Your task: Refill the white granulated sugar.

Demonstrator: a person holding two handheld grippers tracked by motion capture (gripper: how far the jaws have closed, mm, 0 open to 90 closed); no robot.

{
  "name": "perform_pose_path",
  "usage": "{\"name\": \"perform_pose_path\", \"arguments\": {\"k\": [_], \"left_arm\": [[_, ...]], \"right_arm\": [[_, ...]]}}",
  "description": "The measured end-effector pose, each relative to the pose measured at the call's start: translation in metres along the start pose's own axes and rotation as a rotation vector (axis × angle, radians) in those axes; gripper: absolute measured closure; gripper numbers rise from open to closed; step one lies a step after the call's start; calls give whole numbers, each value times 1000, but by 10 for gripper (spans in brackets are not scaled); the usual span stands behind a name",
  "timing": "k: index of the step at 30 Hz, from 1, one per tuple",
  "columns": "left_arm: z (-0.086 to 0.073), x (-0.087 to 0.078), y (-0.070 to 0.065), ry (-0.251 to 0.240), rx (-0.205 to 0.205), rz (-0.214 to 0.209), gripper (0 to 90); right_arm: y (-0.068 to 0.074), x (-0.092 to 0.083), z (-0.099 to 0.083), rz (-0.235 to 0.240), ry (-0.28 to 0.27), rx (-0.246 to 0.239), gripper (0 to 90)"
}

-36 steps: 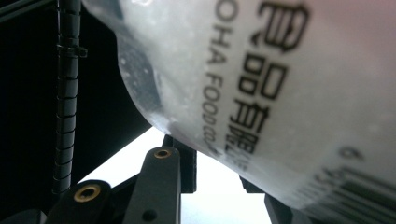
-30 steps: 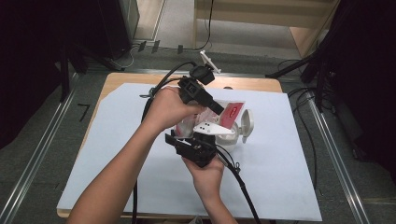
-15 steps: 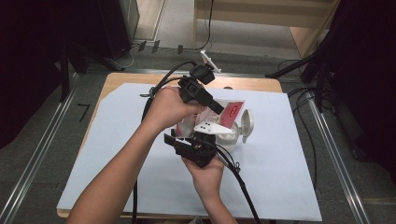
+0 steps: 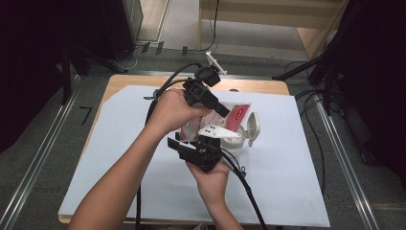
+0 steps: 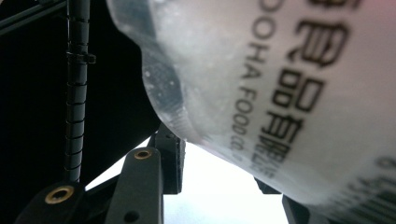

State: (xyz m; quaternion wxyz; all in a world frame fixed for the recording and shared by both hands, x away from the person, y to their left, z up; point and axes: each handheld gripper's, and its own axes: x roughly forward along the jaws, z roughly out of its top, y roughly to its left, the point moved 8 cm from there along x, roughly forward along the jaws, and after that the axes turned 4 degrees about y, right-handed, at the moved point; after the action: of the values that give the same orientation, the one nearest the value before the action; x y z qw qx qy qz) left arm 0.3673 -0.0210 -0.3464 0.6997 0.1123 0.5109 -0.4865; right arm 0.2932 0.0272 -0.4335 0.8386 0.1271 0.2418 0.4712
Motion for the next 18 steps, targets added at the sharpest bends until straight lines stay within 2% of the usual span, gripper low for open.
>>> {"name": "perform_pose_path", "arguments": {"k": [8,9,11,18], "left_arm": [[1,0,1,-5,12,7,774],[1,0,1,-5,14,10,773],[1,0,0,-14,22,19,769],[6,1,3,-34,22,28,771]], "right_arm": [[0,2,0,-14,-11,-7,613],[-1,2,0,-12,-10,0,637],[-5,2,1,1,-6,7,627],[-14,2,6,-10,-15,26,621]]}}
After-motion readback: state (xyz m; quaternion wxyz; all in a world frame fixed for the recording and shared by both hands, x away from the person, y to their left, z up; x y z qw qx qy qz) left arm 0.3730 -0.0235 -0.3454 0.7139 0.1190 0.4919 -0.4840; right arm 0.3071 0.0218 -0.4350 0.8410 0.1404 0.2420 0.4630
